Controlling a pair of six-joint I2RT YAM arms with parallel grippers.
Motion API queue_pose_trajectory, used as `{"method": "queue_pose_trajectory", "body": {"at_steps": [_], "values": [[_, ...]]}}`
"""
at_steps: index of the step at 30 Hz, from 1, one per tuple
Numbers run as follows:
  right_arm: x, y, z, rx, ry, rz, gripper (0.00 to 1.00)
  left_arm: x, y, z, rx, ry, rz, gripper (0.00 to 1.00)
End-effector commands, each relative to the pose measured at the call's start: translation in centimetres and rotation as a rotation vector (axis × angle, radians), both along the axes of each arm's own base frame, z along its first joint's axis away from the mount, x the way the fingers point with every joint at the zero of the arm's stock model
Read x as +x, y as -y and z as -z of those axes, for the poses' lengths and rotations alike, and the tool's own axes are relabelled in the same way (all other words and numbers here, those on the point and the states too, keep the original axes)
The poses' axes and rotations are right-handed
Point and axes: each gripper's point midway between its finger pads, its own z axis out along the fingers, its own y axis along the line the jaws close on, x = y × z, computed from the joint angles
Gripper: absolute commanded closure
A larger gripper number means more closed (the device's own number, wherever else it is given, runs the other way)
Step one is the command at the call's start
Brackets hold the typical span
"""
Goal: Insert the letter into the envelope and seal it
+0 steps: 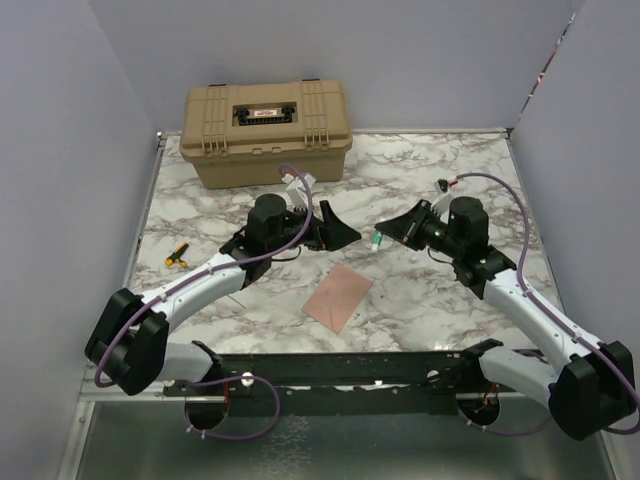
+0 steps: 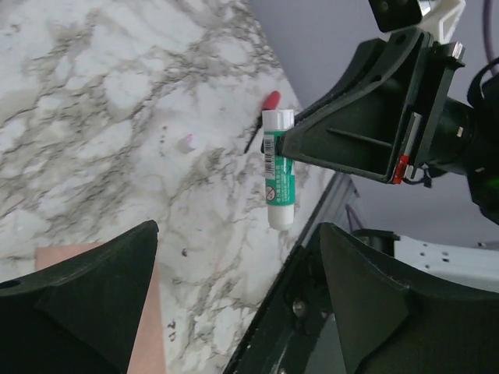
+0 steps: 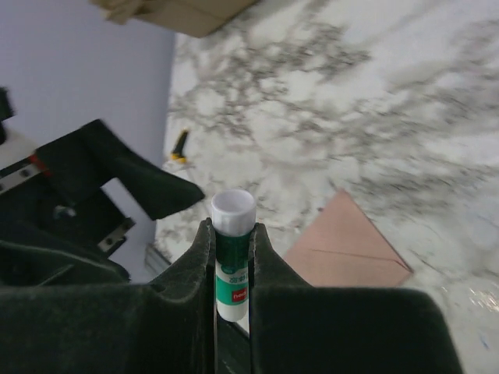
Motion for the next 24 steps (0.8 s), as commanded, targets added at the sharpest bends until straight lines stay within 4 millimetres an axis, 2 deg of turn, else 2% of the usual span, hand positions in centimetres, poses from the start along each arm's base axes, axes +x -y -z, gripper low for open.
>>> {"method": "queue_pose_trajectory", "body": {"at_steps": [1,8,9,13,15,20,21,24], "values": [[-2.1,-4.0,-7.3,0.167,0.295,-0.303,1.00,-1.9,2.9,-4.1,-0.140,0.043,0.138,0.15],[-3.4,-5.3,-9.0,0.239,0.354,-0.394,1.00,-2.5,4.8,-5.3,-0.206,0.033,0.177,0.17],[-3.4,-5.3,-9.0,0.241,0.351,-0.394,1.00,-2.5,5.0,-5.4,-0.215,0.029,0.183,0.20],[-3.8,-5.3,-9.1,0.256,0.350,-0.398,1.00,-2.4,5.5,-4.8,-0.226,-0.005,0.186,0.42],[-3.9,-5.2,-8.8,0.254,0.342,-0.401,1.00,-2.3,5.5,-4.8,-0.235,-0.011,0.181,0.46],[-4.1,-5.1,-7.9,0.238,0.321,-0.399,1.00,-2.3,5.5,-4.8,-0.239,-0.008,0.184,0.46],[-4.1,-5.1,-7.8,0.234,0.315,-0.397,1.00,-2.4,5.5,-4.8,-0.238,-0.008,0.186,0.49],[-4.1,-5.0,-7.6,0.223,0.307,-0.398,1.00,-2.5,5.7,-4.3,-0.231,-0.019,0.203,0.67]]}}
